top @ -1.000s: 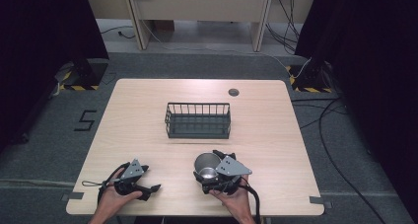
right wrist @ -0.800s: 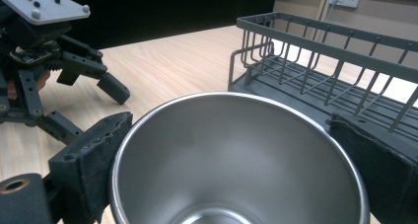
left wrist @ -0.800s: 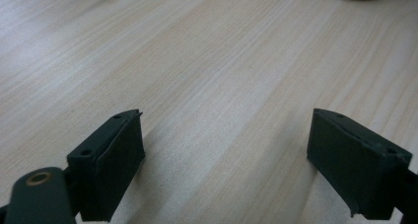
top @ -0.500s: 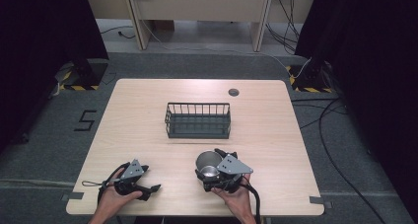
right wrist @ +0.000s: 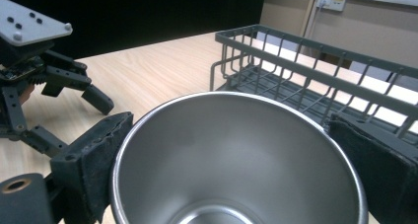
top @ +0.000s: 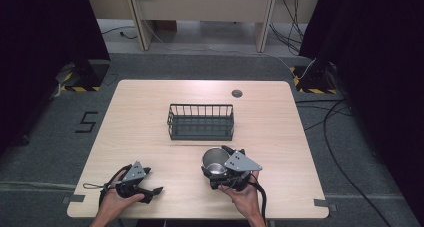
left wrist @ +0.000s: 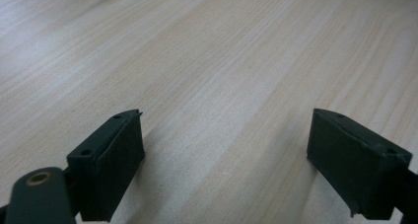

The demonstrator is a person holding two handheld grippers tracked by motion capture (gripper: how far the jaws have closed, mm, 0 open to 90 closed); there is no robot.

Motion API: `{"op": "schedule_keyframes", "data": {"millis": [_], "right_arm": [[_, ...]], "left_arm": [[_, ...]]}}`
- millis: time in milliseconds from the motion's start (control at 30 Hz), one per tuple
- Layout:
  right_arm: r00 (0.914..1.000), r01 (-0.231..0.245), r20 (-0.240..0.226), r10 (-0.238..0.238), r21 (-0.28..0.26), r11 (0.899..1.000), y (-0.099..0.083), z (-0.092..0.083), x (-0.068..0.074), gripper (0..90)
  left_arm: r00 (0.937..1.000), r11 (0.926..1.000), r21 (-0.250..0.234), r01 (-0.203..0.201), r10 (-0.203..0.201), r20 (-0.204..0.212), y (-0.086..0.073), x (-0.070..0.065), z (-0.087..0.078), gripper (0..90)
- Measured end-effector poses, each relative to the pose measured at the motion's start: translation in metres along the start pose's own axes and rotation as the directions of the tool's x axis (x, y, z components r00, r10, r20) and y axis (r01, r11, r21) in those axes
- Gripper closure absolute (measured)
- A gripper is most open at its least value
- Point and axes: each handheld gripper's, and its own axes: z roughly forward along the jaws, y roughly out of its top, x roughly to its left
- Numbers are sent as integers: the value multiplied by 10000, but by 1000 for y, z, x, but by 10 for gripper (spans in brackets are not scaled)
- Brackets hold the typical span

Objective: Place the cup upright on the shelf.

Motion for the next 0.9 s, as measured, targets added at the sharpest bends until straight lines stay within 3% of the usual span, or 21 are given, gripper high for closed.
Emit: {"op": "schedule_keyframes", "data": {"millis": [900], "right_arm": [[9999,-103,22,103,305,9995,28,2,-13,66]], "left_arm": [[10000,10000,-7,19,-19,-13,0,0,0,136]]}}
